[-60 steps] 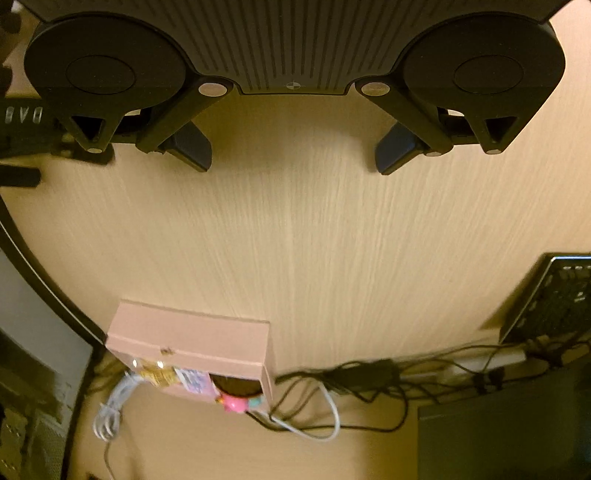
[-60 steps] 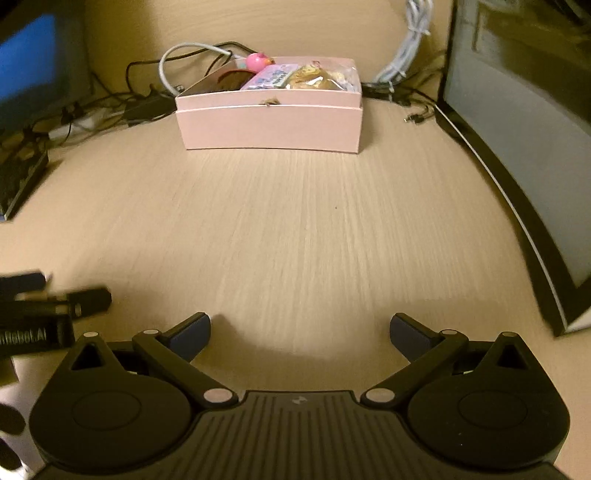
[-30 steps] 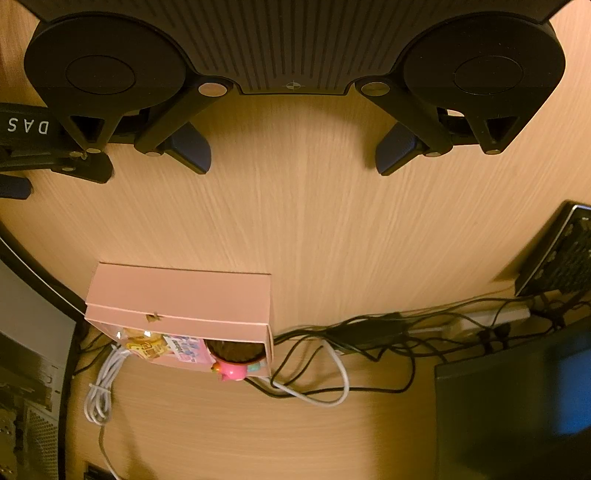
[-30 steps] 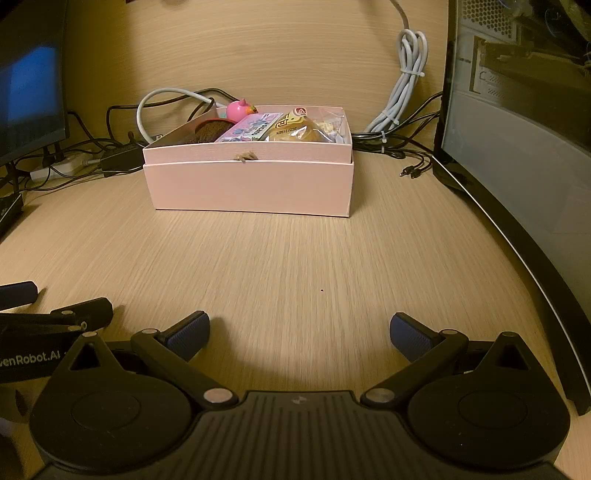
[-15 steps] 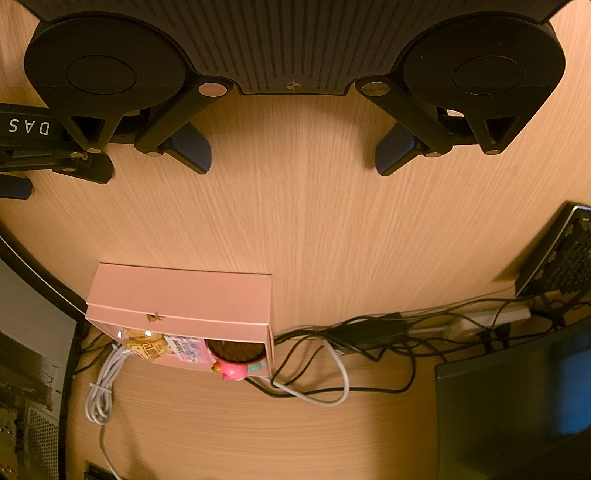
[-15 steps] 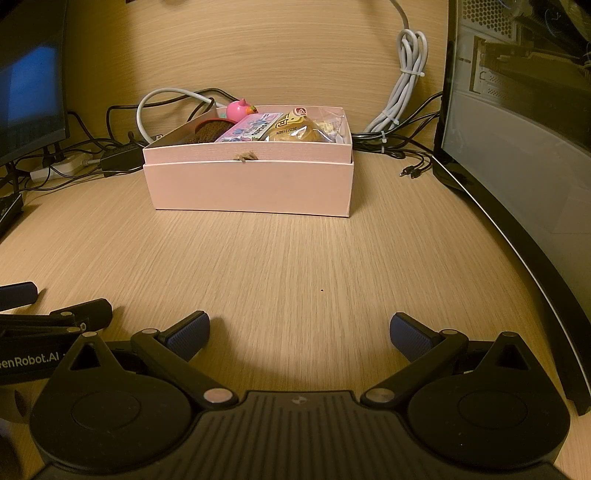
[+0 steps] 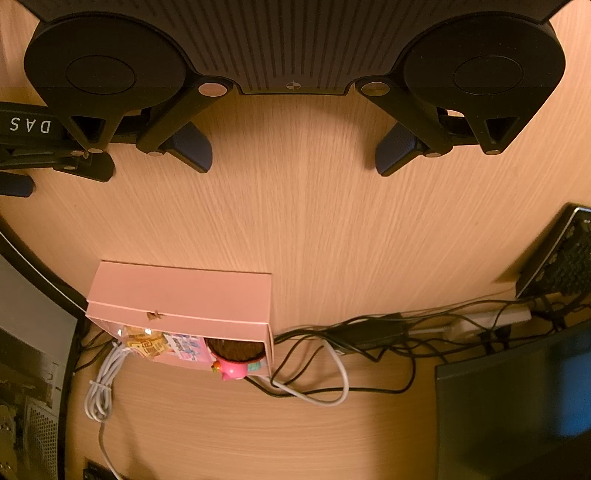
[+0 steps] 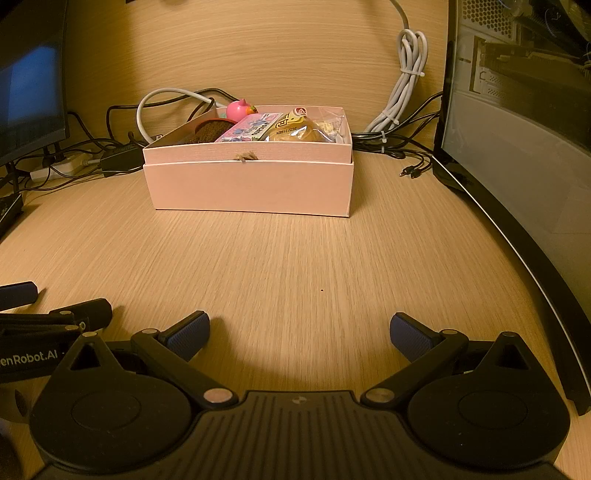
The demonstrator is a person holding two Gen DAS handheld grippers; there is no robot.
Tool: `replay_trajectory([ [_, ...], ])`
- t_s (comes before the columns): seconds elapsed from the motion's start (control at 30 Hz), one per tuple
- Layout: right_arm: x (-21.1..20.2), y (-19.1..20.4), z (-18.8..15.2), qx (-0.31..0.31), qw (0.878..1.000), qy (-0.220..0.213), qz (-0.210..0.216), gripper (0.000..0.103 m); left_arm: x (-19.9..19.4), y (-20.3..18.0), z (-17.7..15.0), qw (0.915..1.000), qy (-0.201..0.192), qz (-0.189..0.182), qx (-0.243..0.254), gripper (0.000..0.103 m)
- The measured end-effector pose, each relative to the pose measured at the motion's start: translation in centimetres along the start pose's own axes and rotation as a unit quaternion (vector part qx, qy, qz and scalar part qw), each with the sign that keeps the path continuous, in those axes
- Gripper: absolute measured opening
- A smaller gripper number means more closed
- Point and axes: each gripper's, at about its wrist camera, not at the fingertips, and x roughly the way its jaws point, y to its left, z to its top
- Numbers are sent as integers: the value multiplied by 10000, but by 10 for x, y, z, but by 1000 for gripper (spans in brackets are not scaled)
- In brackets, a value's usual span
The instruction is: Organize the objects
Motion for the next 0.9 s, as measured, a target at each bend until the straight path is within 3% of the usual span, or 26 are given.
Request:
replay_trajectory([
  [0.9,0,0,0,0,10000,-1,0,103,0,-1,-1,10000,2,44,-18,98],
])
